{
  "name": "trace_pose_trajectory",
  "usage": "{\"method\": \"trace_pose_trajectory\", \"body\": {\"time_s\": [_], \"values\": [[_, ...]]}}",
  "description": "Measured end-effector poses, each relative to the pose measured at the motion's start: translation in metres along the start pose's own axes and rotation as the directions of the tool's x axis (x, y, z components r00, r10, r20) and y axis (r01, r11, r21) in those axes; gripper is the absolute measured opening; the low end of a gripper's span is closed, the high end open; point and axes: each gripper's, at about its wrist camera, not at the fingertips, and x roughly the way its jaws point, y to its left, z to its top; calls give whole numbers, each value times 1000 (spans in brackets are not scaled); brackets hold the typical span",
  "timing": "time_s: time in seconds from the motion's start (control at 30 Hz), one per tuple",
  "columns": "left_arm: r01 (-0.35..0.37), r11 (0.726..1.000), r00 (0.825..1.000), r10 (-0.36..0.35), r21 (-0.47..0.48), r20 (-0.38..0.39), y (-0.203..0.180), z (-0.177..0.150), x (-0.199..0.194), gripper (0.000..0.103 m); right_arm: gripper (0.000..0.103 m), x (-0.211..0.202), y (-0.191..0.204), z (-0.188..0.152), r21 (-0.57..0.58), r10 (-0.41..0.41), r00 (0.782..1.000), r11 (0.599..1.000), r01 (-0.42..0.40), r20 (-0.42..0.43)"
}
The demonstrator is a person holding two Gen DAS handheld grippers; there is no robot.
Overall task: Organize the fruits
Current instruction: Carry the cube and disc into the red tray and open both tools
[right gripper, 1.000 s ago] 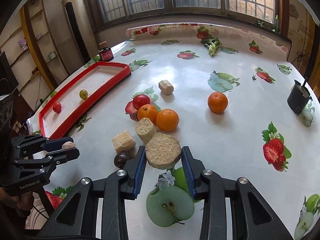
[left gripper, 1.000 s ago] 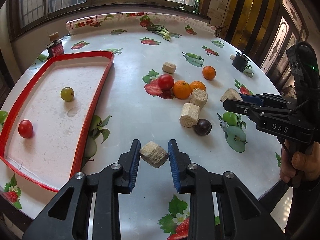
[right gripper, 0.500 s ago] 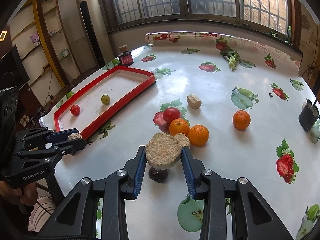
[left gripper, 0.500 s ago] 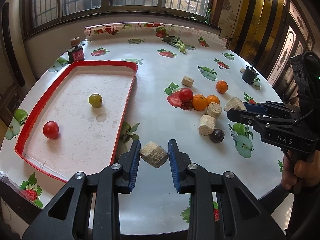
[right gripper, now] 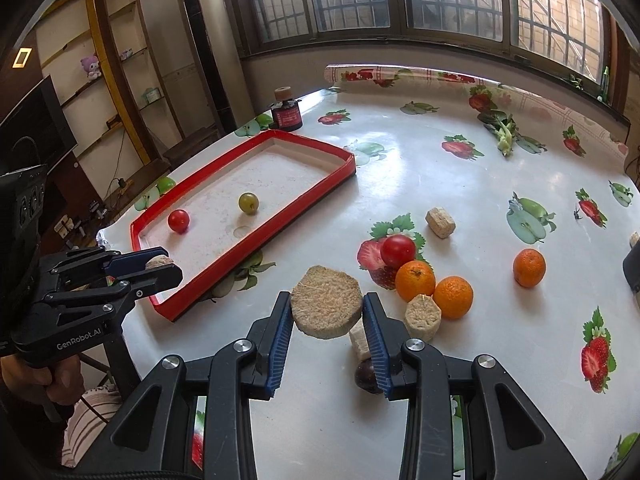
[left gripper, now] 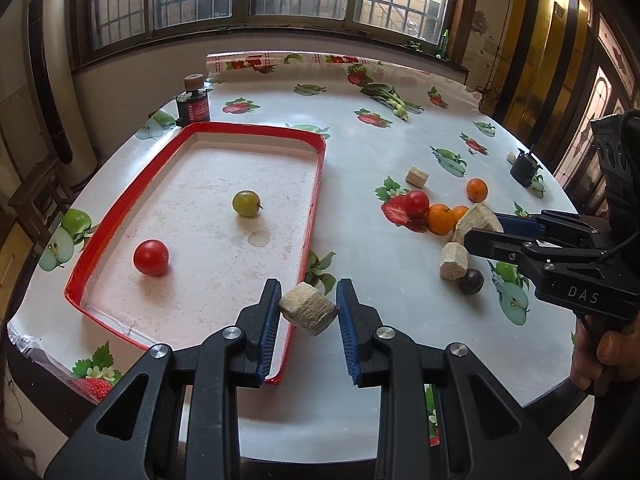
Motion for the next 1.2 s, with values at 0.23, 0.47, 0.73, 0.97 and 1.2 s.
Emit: {"method": "trace_pose_trajectory", "body": {"time_s": [0.23,0.47,0.73,0.97,1.2], "values": [[-16,999,1000,16,-31,-4,16,0,2,26,36,11,14,9,-27,23,1000,999,-24,-13],[-30,998,1000,29,-54,-12,29,-2,6,26,36,25,21,20,-34,48,999,998,-48,-20],[-47,995,999,45,-88,-22,47,-2,10,26,36,44,28,35,-37,71,997,997,-72,-28],[-55,992,998,51,-113,-37,60,0,17,26,36,58,32,47,-38,89,996,995,-91,-30],[-60,991,998,57,-119,-29,71,19,26,26,36,75,35,63,-30,114,993,993,-116,-40]]}}
